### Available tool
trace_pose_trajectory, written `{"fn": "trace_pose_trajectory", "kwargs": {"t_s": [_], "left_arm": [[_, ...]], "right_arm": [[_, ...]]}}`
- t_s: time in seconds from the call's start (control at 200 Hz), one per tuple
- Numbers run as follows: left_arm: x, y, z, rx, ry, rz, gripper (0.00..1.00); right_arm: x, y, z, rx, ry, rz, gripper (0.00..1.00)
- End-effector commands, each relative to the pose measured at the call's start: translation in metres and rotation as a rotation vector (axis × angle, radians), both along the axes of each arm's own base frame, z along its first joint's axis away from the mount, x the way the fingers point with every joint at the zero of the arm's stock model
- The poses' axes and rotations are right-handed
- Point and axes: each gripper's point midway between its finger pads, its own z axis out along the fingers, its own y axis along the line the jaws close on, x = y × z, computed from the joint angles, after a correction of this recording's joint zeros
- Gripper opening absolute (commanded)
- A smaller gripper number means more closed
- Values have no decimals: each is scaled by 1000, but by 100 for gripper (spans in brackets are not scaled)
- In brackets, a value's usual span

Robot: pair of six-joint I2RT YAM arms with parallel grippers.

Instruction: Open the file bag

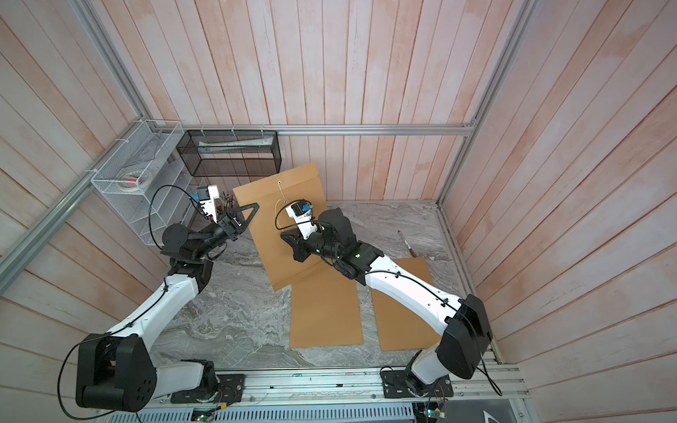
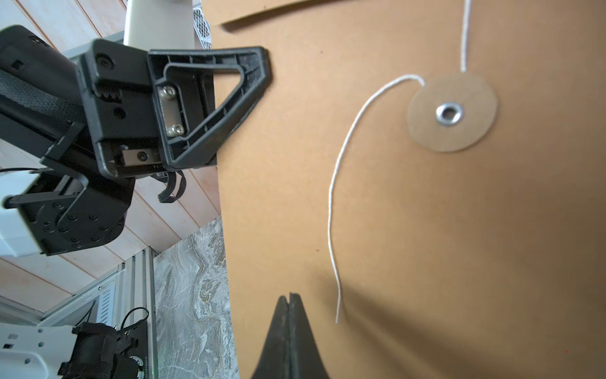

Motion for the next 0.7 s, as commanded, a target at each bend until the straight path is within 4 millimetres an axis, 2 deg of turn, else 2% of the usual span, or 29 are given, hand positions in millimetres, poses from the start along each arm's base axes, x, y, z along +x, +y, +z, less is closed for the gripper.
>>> {"fn": "trace_pose_trajectory", "kwargs": {"t_s": [0.0, 0.315, 0.415, 0.695], "left_arm": [[1, 4, 19, -14, -56, 18, 0], [2, 4, 17, -15, -51, 15, 0], [1, 3, 15, -17, -43, 11, 0], [0, 3, 13, -23, -39, 4, 0]], "right_arm": [[0, -6, 10, 36, -16, -33, 0], [3, -14, 8, 17, -31, -67, 0], [10, -16, 13, 9, -55, -95, 8], [20, -1, 18, -32, -101, -97, 18]]}}
